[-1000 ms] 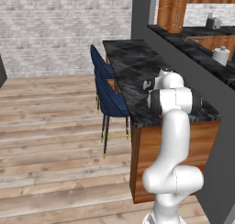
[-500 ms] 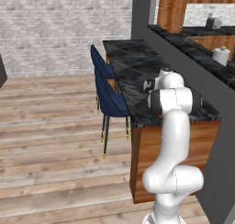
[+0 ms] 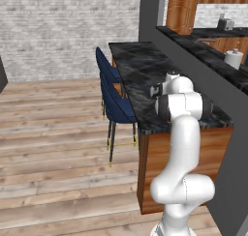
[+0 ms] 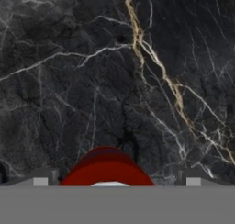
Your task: Four empty soda cans are scattered around the kitchen. Gather all the cans and cluster them next to the stove for recycling.
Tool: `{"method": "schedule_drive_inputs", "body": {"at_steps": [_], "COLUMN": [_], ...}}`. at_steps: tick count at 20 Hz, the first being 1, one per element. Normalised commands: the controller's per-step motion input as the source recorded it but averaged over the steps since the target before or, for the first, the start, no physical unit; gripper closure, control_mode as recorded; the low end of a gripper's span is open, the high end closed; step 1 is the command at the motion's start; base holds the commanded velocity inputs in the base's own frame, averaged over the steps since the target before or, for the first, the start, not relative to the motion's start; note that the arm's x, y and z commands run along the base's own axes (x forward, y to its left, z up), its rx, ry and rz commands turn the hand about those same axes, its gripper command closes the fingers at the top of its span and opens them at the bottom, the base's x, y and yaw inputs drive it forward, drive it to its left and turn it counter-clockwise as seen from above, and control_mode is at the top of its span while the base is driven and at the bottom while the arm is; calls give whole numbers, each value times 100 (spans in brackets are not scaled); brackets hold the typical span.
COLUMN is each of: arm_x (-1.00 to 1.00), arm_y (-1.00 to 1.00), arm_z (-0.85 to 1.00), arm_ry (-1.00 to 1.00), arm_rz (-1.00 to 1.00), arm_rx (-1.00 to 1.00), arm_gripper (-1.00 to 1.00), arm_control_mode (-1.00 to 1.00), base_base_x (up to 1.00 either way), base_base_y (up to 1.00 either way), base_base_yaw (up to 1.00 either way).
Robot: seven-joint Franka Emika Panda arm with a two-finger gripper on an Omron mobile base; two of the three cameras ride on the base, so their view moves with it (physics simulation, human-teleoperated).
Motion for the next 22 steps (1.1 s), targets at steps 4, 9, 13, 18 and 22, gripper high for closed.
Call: {"method": "schedule_drive_inputs", "body": {"at_steps": [4,9,13,18,22], "arm_x": [-12,-4,-1,-9,-13], "arm_y": [0,-2,-4,-12,-12], "arm_z": [-21,-19,-22,-19,-4], "arm_ry": [9,6,12,13,5], "arm_rz": [-7,-7,-6,-6,-8], "arm_rx": [-5,-2,-1,0,0], "arm_gripper": [-100,100,100,100,100], "arm_control_mode": [-100,-100,-100,-100,-100], "base_base_x": [0,0,0,0,0], "base_base_y": [0,0,0,0,0], "base_base_yaw": [0,0,0,0,0]}}
